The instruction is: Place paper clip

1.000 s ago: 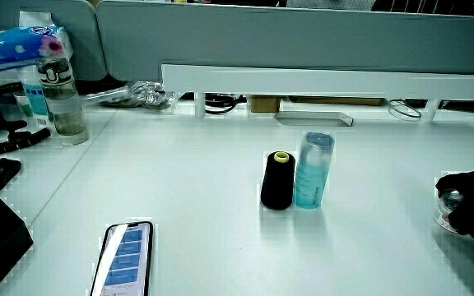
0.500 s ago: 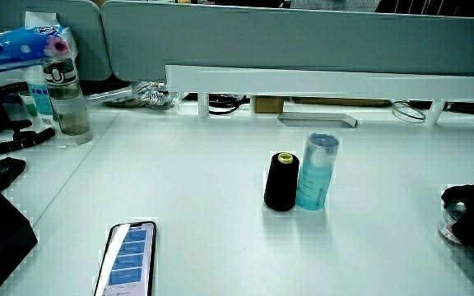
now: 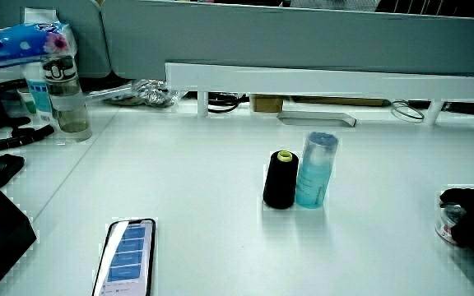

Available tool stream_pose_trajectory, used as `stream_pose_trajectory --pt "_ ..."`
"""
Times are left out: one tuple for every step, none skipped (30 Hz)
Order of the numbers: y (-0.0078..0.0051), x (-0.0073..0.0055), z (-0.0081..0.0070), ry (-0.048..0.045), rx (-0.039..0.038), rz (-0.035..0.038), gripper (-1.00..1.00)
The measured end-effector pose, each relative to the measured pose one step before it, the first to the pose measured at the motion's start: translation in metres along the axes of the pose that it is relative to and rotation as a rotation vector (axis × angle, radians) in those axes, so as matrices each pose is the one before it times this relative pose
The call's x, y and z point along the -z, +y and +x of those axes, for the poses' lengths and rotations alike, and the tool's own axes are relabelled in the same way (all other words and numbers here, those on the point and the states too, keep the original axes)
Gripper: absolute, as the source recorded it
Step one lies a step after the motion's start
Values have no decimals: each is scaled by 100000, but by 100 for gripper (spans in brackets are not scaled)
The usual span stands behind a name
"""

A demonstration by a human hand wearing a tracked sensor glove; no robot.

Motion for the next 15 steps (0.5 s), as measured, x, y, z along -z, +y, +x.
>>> stream_pose_trajectory --pt "-218 -90 -109 290 -1489 -143 -67" --pt "-79 -70 25 -243 931 -714 -75" --pt "-176 -98 -52 1842 -2613 418 -83" --pt "-353 -195 -174 -437 -1581 2407 -92" --pt "185 -98 103 -59 2179 -414 -100" --pt "-374 -177 -241 -391 -1945 380 -100" --pt "-84 -132 -114 -1025 -401 1686 -100" --pt "-613 -250 -391 -1130 -2167 1382 -100" --pt "-364 -273 -170 76 -220 3097 -100" --pt "-136 -193 10 -1699 2222 2948 -100" --pt "-415 -276 -134 -33 -1501 1293 -100" --pt "37 -148 159 835 859 1267 -100" --pt "-592 -406 -239 192 -2842 3815 -100" --pt "-268 -248 -89 410 -85 1057 -100" --pt "-17 -65 -44 706 160 -1940 -100"
